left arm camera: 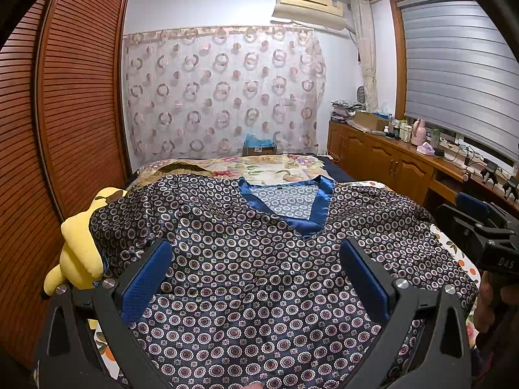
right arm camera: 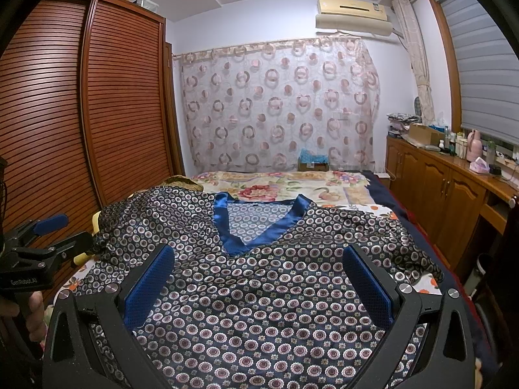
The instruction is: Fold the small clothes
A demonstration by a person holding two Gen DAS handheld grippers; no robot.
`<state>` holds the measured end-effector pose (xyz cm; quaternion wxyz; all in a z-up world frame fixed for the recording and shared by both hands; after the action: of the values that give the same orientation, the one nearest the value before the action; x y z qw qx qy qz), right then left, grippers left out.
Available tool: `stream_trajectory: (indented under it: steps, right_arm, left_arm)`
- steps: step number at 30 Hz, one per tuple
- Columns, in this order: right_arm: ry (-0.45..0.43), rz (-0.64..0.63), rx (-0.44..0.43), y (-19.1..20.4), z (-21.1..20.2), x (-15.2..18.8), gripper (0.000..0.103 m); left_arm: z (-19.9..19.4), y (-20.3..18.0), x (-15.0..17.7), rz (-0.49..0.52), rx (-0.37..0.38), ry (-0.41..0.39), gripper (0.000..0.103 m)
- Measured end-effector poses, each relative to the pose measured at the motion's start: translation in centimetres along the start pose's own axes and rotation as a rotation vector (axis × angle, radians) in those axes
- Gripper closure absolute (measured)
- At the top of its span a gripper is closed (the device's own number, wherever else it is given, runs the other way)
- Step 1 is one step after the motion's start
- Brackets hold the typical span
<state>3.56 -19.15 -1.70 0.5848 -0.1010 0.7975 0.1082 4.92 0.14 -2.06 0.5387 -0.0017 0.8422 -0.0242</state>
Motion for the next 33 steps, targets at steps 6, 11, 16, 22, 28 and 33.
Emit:
stream_trajectory:
  steps: [6, 11, 16, 22, 28, 33]
  right_arm:
    - [-0.002, 0.000, -0.003, 0.1, -0.1, -0.1, 0.000]
    - [-0.001, 0.000, -0.004, 0.1, -0.1, -0.1, 0.000]
    - [-0.001, 0.000, -0.005, 0.2, -0.1, -0.1, 0.000]
    - [0.004, 0.003, -0.014, 0.0, 0.2, 0.0, 0.000]
    - [0.027, -0.008, -0.042, 0.3, 1.1, 0.4, 0.000]
    - [0.060, -0.024, -0.077, 0.9, 2.2, 1.2, 0.000]
  left_arm:
    - [0.0, 0.0, 0.0, 0.000, 0.000, 0.000, 0.000]
    - [0.0, 0.0, 0.0, 0.001, -0.001, -0.001, 0.000]
    - [-0.1, 0.1, -0.1, 0.001, -0.001, 0.000, 0.000]
    - [0.1, 0.4, -0.1, -0.002, -0.007, 0.005, 0.000]
    - [0.8, 2.1, 0.5, -0.007, -0.025, 0.027, 0.000]
    - [1.5, 4.4, 1.3, -0.015, -0.031, 0.080, 0.000]
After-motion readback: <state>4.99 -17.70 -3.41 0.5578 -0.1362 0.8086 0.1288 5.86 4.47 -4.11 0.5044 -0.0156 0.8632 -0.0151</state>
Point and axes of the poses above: each gripper's, at about its wrist camera, not at the fingertips, and z roughly the way its jaws point, y to its left, x to its underside, the point moved 6 cm from there along z, roughly the way its jaws point, and after that the axes turned 2 degrees about x, right-handed, at the moved point
